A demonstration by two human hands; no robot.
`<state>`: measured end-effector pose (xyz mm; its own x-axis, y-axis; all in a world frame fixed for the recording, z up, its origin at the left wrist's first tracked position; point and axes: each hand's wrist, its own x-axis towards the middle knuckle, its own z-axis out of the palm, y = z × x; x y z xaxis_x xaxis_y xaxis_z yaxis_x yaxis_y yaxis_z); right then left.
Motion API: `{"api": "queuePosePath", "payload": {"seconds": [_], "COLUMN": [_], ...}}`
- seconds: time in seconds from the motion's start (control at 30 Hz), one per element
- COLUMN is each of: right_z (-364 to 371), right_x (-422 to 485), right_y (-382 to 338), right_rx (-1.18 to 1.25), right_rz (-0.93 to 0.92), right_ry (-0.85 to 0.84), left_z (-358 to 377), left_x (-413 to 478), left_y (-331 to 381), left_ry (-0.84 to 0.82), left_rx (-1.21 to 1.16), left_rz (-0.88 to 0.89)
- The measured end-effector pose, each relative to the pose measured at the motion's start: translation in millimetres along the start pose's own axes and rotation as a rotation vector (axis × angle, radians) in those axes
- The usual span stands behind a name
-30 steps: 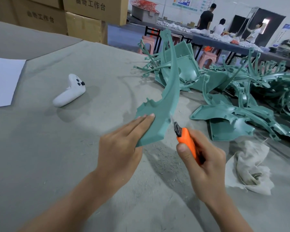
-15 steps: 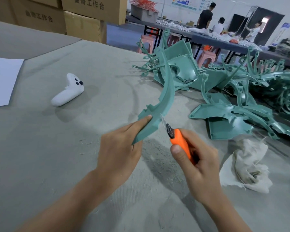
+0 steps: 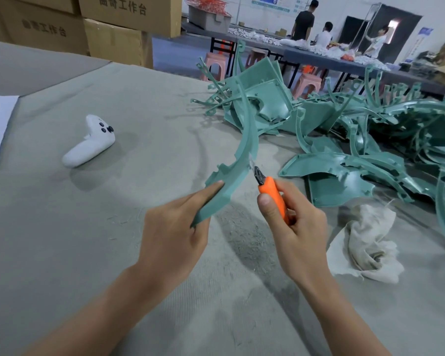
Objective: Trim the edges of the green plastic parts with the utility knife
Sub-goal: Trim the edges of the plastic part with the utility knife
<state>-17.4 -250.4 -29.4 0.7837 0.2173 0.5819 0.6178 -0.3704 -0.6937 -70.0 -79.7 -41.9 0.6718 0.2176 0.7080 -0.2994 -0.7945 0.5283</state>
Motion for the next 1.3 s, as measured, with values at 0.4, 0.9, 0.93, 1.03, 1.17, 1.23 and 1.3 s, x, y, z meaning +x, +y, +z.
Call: {"api": "queuePosePath", "payload": {"seconds": [0.4,0.9,0.93,1.03,1.17,1.23,1.3], "right_z": [-20,-10,-9,-10,-16,-22,-28], "right_x": [12,7,8,9,11,12,13], "right_y": [12,-16,-18,-13,-7,-4,5], "right_rx": [0.084,0.724,0.736,0.732,0.728,0.710,0.617], "right_rz": [0.144,0.249,0.269,0.308,0.366,0.446,0.520], "right_ry": [0.146,-0.084,-0.077,-0.031,0.152,0.249,0.256], "left_z": [0,-4,-5,-5,-4,-4,-3], "left_x": [0,4,5,6,6,6,6], "left_y": [3,5,6,7,4,0,-4], "left_ry": [0.087,-0.201,-0.210,-0.211,-0.173,-0.132,-0.095], "left_rx": [-0.065,-0.149,-0.170,-0.192,-0.193,-0.162,-0.127], "left_rz": [0.103,0.105,0.102,0.125,0.115,0.124,0.130]}}
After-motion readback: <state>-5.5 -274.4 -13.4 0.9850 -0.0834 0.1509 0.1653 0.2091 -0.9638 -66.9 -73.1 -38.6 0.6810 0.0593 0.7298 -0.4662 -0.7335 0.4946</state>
